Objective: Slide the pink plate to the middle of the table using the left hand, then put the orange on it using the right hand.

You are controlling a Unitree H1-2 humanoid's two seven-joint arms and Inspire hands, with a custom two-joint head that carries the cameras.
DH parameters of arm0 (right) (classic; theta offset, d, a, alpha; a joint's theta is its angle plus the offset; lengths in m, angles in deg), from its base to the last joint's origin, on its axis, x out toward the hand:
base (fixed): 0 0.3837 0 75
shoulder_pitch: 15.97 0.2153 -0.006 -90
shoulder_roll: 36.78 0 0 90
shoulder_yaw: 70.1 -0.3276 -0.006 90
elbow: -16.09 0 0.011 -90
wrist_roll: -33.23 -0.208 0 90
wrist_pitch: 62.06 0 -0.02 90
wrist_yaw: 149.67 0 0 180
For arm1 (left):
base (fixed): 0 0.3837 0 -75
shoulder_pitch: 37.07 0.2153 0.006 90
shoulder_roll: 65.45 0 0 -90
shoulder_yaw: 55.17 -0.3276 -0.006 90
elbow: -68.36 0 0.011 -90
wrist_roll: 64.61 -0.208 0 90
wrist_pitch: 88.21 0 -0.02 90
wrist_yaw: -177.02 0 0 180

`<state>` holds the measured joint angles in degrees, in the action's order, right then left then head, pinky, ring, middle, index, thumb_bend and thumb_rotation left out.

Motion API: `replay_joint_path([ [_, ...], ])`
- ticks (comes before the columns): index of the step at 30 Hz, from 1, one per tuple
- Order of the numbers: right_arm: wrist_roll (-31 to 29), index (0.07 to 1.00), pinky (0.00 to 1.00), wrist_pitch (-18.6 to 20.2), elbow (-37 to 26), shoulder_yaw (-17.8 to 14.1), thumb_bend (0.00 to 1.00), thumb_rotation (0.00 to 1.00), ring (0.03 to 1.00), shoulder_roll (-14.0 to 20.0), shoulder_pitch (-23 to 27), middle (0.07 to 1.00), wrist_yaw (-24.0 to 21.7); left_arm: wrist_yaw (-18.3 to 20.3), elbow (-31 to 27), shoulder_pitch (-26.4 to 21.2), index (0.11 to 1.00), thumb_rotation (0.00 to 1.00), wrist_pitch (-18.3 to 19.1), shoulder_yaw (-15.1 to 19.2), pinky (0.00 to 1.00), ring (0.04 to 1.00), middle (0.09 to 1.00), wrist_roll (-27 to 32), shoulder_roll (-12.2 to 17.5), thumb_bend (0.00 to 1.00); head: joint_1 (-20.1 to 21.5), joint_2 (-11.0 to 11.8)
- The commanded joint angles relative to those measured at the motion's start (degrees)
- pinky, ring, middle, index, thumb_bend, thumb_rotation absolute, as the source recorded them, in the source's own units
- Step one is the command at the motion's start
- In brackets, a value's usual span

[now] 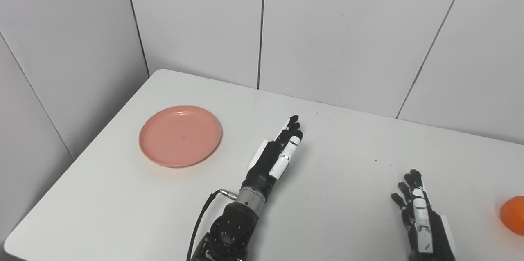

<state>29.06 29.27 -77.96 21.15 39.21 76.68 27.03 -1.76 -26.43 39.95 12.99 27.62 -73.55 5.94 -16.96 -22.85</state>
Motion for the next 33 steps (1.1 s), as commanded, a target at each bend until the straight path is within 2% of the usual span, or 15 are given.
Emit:
replay_joint_path([
  [1,-0.6,0.993,1.00,-1.9,-0.2,-0.4,0.17,1.00,0.979,-0.2,1.1,0.989,-0.2,0.4,-2.0,-2.8,0.958,1.00,-0.6,0.6,0.94,0.955,0.964,0.8,0.6,0.41,0.0,-0.1],
  [11,-0.7,0.989,1.00,-2.5,0.1,-0.3,0.17,1.00,0.977,0.1,0.9,0.984,-0.4,1.0,-4.4,-5.6,0.941,1.00,1.1,3.1,0.92,0.937,0.951,2.6,3.4,0.43,-0.7,0.1],
  [14,-0.8,0.993,1.00,-2.5,0.0,-0.2,0.16,1.00,0.982,0.1,0.9,0.987,-0.6,1.4,-5.8,-6.3,0.949,1.00,2.7,3.9,0.95,0.943,0.956,3.2,4.4,0.45,-0.8,0.0],
  [18,-0.6,0.988,1.00,-2.9,0.2,-0.2,0.16,1.00,0.977,0.0,0.7,0.981,-0.6,1.6,-6.8,-7.3,0.955,1.00,3.1,4.9,0.95,0.948,0.957,3.7,5.7,0.42,-1.0,-0.1],
  [22,-0.5,0.991,1.00,-2.5,0.0,-0.2,0.16,1.00,0.980,0.0,0.7,0.985,-0.6,1.6,-7.9,-8.7,0.957,1.00,4.3,7.3,0.98,0.960,0.964,5.5,7.0,0.38,-1.1,-0.1],
  [28,-0.6,0.993,1.00,-2.0,0.1,-0.3,0.15,1.00,0.983,0.1,0.7,0.990,-0.6,1.5,-8.8,-9.7,0.980,1.00,5.5,9.9,1.00,0.983,0.985,7.1,9.1,0.39,-1.8,0.9],
  [33,-1.0,0.993,1.00,-2.3,0.4,-0.4,0.15,1.00,0.986,0.2,0.7,0.990,-0.9,1.0,-8.6,-9.9,0.963,1.00,6.0,12.3,1.00,0.969,0.970,8.2,10.7,0.41,-1.8,1.4],
])
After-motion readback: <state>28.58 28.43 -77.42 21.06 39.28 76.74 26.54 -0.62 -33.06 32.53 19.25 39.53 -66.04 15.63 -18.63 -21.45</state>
